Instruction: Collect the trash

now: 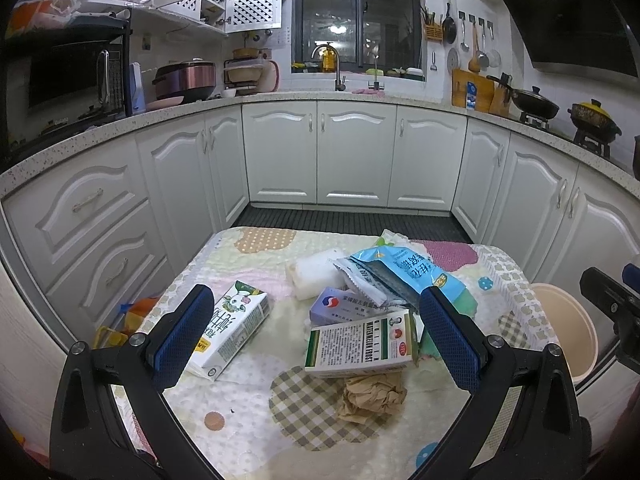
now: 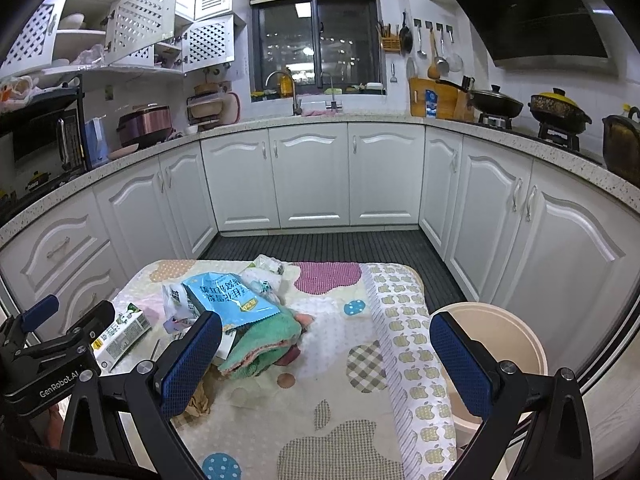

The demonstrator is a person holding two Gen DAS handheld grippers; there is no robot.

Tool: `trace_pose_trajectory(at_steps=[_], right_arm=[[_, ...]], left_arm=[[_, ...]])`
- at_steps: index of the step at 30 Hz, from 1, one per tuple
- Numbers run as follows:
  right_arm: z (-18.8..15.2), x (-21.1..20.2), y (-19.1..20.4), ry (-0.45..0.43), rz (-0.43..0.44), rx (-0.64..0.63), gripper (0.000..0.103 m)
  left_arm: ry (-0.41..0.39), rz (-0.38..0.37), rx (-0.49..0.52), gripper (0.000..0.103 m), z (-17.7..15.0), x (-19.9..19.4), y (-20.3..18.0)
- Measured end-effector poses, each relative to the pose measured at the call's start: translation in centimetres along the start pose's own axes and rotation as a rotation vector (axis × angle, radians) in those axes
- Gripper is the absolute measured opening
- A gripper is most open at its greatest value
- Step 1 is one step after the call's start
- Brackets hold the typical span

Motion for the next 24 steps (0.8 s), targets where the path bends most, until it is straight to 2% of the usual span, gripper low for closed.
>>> trace_pose_trajectory(at_steps=[24], right_arm=[[-0.8, 1.0, 0.6, 0.040, 0.017, -0.004, 0.103]], left_arm=[[0.033, 0.000, -0.013, 0.102, -0.8, 0.8, 0.4]])
Point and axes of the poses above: each gripper's, at about its wrist camera, not at the fingertips, and x roughly the way its jaws point, y to its left, z to its top, the point moved 9 cm from there along x, roughly the way its jaws point, and after that the axes turned 4 degrees about y, right-handed, at the moved point
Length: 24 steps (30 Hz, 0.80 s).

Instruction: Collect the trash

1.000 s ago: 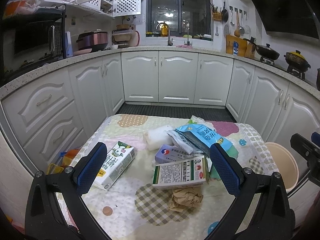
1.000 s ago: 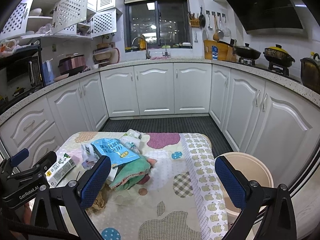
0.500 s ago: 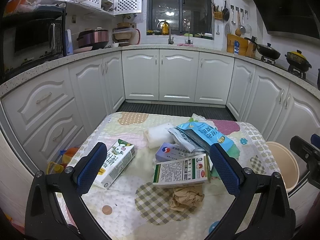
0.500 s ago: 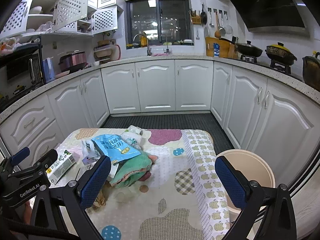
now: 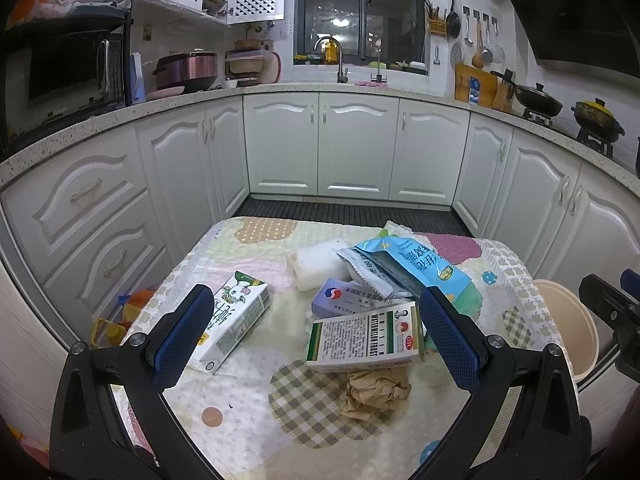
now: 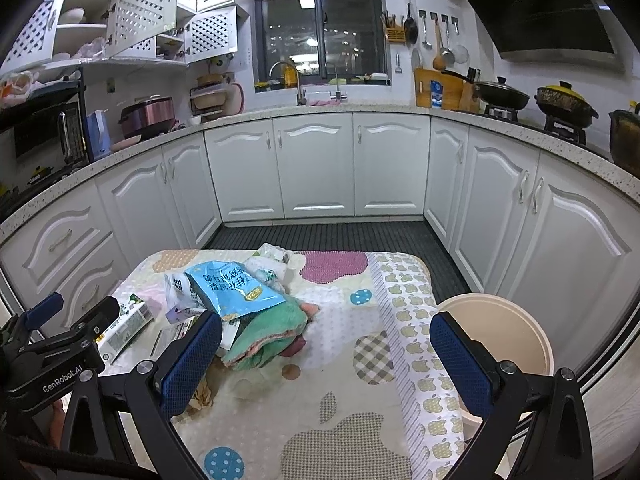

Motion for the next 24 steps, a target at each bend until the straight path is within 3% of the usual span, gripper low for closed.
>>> trace_pose_trajectory(at_steps=[24], right_arm=[[-0.7, 0.8, 1.1, 0.037, 0.011, -0.028, 0.103]], left_arm=[[0.028, 0.007, -0.019, 0.102, -0.5, 1.0, 0.7]])
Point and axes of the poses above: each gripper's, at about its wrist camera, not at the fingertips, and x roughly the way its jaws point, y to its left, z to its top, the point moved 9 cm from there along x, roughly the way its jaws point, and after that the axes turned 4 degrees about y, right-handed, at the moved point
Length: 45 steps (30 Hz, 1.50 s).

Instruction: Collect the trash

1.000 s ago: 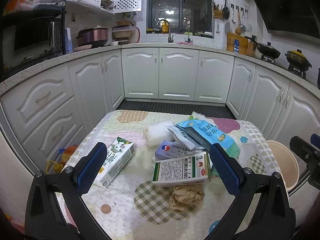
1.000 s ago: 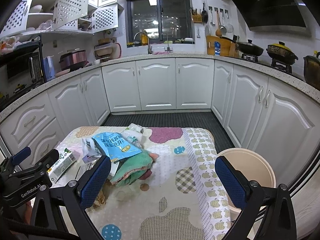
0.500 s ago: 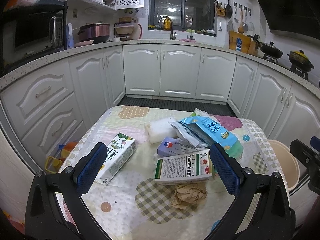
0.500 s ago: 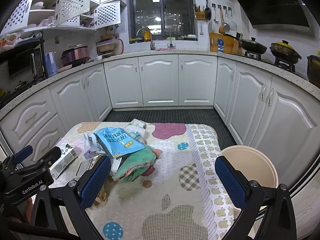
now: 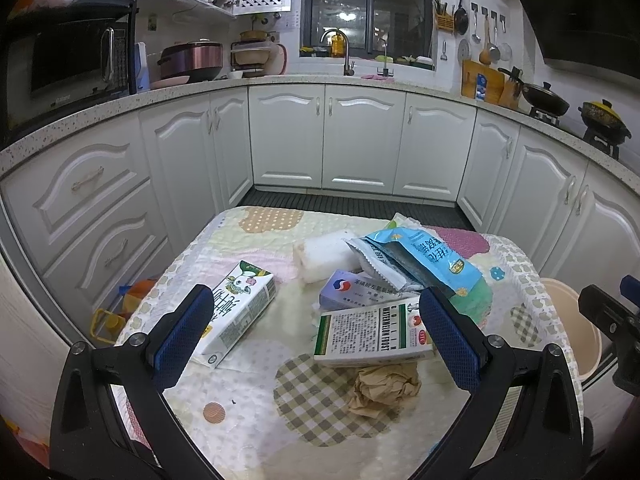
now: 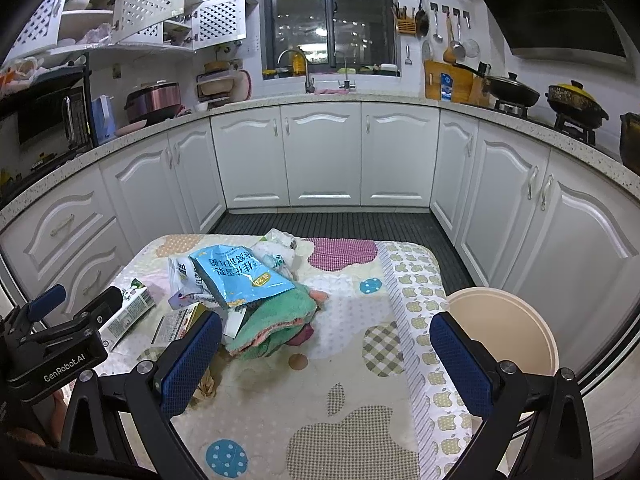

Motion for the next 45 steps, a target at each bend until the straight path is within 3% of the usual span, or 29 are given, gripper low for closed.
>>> trace_pose_trajectory(at_steps=[9, 16, 23, 32, 39, 40, 43, 44, 45], right_arm=[[-0.3, 0.9, 0.4, 0.033, 0.017, -0.025, 0.103], [-0.8, 2.8, 0.9, 0.107, 0.130, -0.018, 0.103], [0.3, 5.4, 2.4, 0.137, 0.178, -0.051, 0.103], [3.4, 10.1, 4.4, 0.208, 0.234, -0.081, 0.103], [3.8, 14.4, 7.7, 0.300, 0.281, -0.182, 0.103], [3.8, 14.9, 8.0, 0.305, 0.288, -0.189, 0.103], [3.2, 16.3, 8.7, 0.349, 0.304, -0.208, 0.103], [2.8, 16.6, 8.8, 0.363, 0.312, -0.210, 0.099], [2.7, 16.8, 9.0, 0.373, 0.322, -0.209, 0.086]], left_arm=[[0.084, -0.048, 0.019, 0.102, -0.6, 0.9, 2.1], [0.243, -0.189, 0.028, 0.102, -3.6, 2.2, 6.4], [0.270, -0.134, 0.020, 0.102, -4.5, 4.0, 9.8], [0.328, -0.081, 0.114, 0.102, -3.4, 9.9, 9.7], [0.366, -0.039, 0.162, 0.102, -3.1, 13.5, 9.3], [0.362, -0.047, 0.157, 0.100, -3.0, 13.7, 9.2], [0.392, -0.062, 0.171, 0.078, -3.5, 14.4, 8.7], [0.407, -0.064, 0.179, 0.069, -3.7, 14.7, 8.6], [0.411, -0.055, 0.187, 0.062, -3.9, 14.8, 8.7]])
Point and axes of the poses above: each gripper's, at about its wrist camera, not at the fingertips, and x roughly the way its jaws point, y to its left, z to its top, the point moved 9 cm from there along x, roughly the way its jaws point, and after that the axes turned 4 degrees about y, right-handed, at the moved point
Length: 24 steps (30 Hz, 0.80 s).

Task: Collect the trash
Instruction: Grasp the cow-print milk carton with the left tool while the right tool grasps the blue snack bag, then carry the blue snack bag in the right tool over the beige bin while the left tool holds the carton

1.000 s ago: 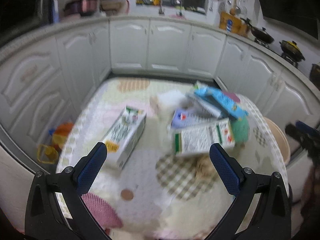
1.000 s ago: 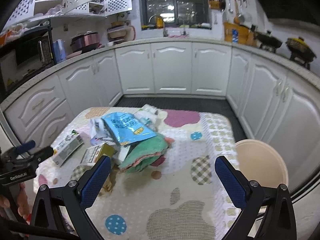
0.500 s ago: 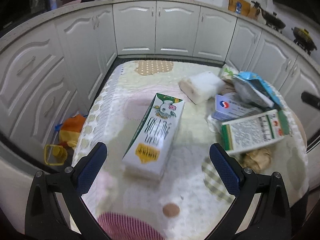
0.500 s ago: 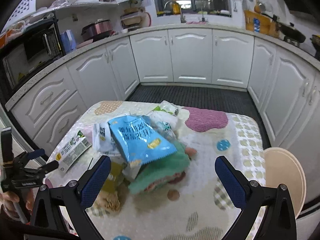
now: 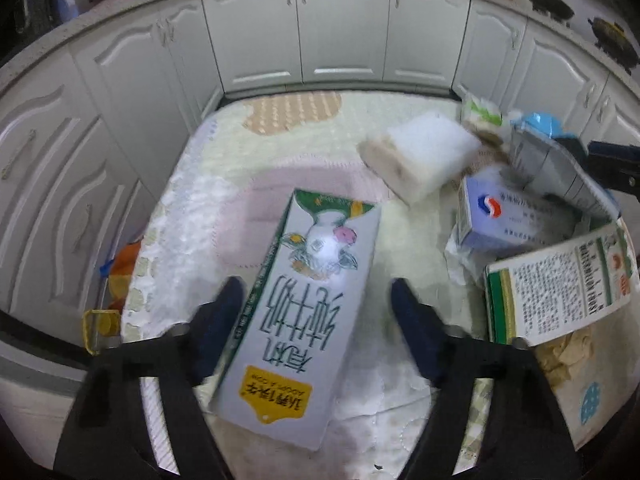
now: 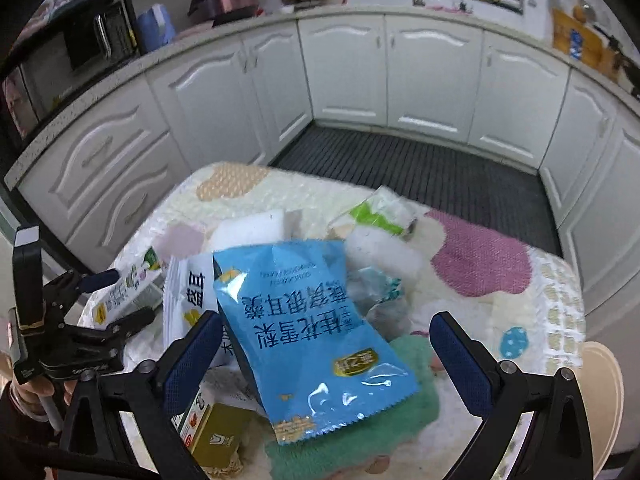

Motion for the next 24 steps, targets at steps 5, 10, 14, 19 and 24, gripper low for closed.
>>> trace_pose_trajectory(at_steps=[5, 10, 14, 19, 24], right_arm=[[-1.0, -1.0, 0.2, -0.045, 0.027, 0.017, 0.057], [-1.7, -3.9, 0.4, -0.110, 0.031, 0.010, 0.052], [-2.7, -6.8, -0.5, -0.172, 0.041, 0.051, 0.052], [-4.3, -9.4, -1.9, -0.213, 0.027, 0.099, 0.043], [-6.2, -10.8, -4.2, -0.223, 0.006, 0.150, 0.040]], left_arm=[[-0.014, -0.011, 0.000, 0.061, -0.3, -0.5, 0.0], [-0.061, -0.001, 0.006, 0.060, -0.3, -3.1, -0.2], [-0.111, -0.033, 0.005, 0.060, 0.0, -6.4, -1.1], [-0.158, -0.073, 0.036, 0.060, 0.4, -9.5, -3.8], [-0.189, -0.115, 0.103, 0.060, 0.8, -11.5, -8.2]])
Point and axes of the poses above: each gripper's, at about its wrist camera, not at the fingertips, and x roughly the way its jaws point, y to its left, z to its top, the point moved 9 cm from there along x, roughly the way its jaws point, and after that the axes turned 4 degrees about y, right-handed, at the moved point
